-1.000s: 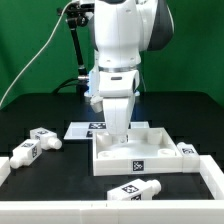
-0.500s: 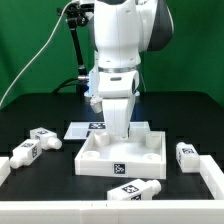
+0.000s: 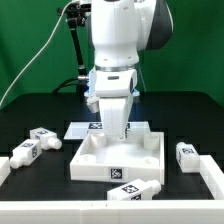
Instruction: Assemble one leg
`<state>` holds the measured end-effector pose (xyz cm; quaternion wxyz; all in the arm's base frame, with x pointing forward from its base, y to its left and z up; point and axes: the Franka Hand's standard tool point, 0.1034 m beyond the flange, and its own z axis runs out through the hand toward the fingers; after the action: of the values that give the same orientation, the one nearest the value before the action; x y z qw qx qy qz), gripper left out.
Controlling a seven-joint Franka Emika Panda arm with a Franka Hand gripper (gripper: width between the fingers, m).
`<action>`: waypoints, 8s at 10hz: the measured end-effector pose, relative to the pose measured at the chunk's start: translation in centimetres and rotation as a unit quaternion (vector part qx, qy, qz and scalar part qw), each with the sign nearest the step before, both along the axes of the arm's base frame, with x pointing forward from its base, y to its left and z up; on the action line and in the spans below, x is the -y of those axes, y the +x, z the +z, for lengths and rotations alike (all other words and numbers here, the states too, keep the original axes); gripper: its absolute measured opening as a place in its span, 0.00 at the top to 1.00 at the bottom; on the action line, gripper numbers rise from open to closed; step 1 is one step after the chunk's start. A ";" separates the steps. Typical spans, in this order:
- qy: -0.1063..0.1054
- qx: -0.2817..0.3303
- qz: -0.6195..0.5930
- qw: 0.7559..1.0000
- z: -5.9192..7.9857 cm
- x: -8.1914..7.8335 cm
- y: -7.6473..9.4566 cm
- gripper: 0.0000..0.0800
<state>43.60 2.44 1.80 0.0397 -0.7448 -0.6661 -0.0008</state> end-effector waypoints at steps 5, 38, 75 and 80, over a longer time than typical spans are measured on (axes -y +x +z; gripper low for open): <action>0.009 0.027 0.010 1.000 -0.4 -0.1 5.8 0.93; -0.032 0.051 -0.104 0.993 6.1 18.1 3.5 0.19; 0.022 -0.019 -0.799 0.601 3.2 13.5 6.8 0.65; 0.034 -0.052 -0.926 0.373 3.2 12.0 6.1 0.65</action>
Offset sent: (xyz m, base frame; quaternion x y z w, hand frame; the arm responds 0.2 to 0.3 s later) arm 0.0441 0.0135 -0.0185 -0.0137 0.0342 -0.0400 0.9985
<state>49.75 -9.53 4.99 0.0740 -0.8930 0.4434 -0.0203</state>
